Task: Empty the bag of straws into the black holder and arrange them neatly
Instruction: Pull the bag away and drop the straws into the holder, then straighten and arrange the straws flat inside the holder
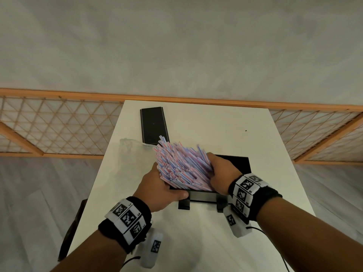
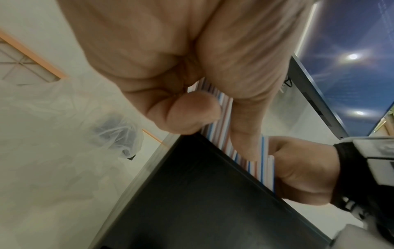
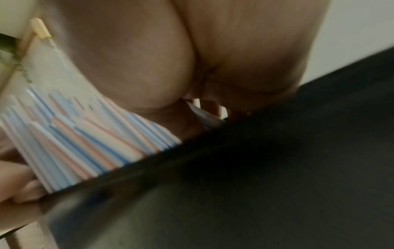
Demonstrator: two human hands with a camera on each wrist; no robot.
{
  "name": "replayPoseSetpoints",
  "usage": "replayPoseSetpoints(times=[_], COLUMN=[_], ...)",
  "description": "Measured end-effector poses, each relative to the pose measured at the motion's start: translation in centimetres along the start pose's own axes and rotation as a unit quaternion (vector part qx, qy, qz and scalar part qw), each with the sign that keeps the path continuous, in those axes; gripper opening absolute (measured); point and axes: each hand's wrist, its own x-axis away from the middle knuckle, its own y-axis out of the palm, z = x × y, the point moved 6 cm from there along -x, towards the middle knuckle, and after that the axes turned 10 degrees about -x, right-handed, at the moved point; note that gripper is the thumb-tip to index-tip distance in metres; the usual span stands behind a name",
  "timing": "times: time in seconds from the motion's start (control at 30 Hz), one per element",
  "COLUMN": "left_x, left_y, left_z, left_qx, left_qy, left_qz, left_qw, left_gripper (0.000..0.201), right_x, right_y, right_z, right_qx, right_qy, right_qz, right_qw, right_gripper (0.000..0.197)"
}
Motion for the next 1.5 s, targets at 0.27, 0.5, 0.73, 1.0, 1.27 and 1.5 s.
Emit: replayPoseSetpoints(times=[0.27,0.5,0.73,1.0,1.27,1.5], left_x=[0.4,1.2,1.7,0.6,1.2,1.0], left_y=[-0.3,-0.8,-0.8,-0.2,0.3,-0.1], left_z=[0.1,0.7,2.2,3.3,2.4,2.8], left_qx=[-0.036,0.002,0.094,0.216,0.248,0.259], left_qy=[-0.015,-0.048,-0.082,-0.123,-0.139,-0.141], left_qz=[0.008,0.002,0.008,0.005,-0.002,0.048], left_qw=[0.999,0.999,0.992,0.969,0.959,0.954], left_gripper=[0.067,0.025,0.045,0.032,0.032,0.03], right_x=[2.1,4.7,3.4,3.5,3.8,3.6], right_y=[-2.7,1.5,1.9,-0.1,2.5,1.3], right_z=[0.2,2.0,2.5,1.4,2.4,1.6], right_qx=[-0.004,0.006,0.037,-0.091,0.061,-0.055], right_qy=[-0.048,-0.051,-0.066,-0.139,-0.059,-0.103], right_qz=[0.128,-0.038,-0.013,0.083,-0.007,0.049], right_qw=[0.991,0.998,0.997,0.983,0.996,0.992], right_gripper=[0.037,0.019,0.037,0.015,0.034,0.017])
